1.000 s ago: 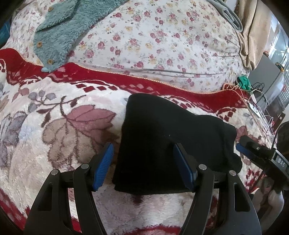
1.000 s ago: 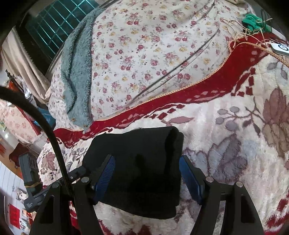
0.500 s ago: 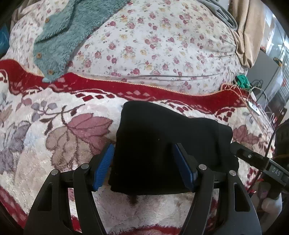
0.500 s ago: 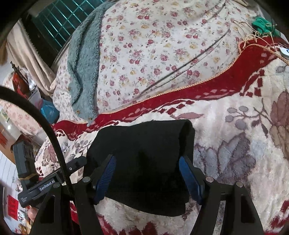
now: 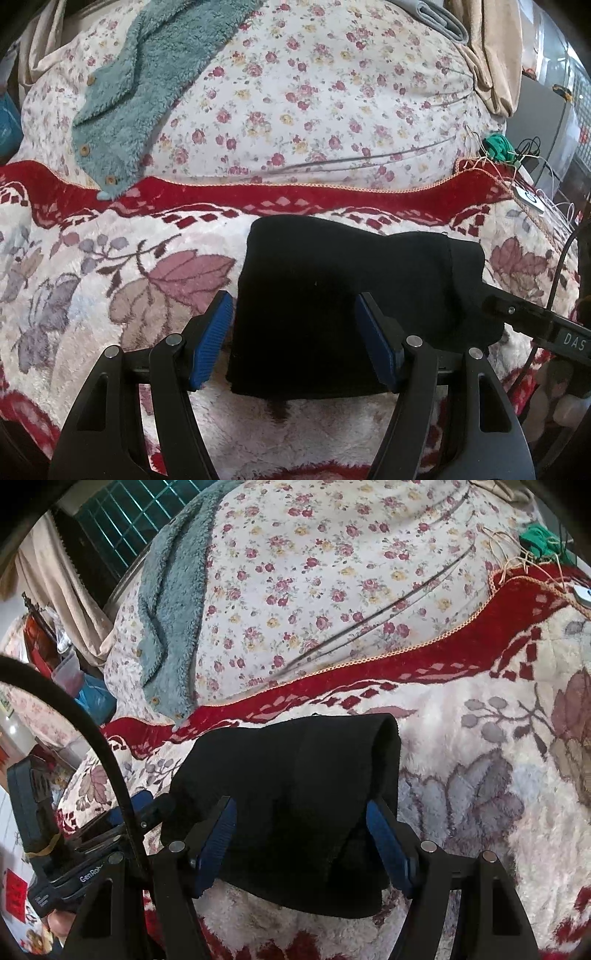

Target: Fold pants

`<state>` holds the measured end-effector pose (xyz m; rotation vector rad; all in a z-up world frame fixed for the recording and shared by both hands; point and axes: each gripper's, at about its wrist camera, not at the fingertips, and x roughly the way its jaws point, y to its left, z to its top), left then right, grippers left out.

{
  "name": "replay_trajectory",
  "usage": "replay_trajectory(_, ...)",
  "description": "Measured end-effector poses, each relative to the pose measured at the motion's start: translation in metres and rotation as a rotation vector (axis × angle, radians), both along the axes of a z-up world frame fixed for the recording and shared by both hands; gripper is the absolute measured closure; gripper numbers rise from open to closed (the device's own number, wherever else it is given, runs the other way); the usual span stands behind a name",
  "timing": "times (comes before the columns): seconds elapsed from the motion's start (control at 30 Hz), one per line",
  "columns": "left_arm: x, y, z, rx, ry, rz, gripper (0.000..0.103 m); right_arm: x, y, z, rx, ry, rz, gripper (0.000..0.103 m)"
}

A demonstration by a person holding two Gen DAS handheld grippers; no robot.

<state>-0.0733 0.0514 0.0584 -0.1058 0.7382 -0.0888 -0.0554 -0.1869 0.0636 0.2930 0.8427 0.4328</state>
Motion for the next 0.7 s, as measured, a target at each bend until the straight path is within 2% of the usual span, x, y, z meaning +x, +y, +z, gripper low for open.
replay_trajectory(0.37, -0.003, 0.001, 0.005, 0.02, -0.019, 0.019, 0.034, -0.008, 0.007, 0.009, -0.044, -0.096, 0.02, 0.032)
replay_trajectory(0.7, -0.006, -0.001, 0.007, 0.036, -0.016, 0.008, 0.034, -0.009, 0.01, 0.012, -0.038, -0.105, 0.022, 0.032)
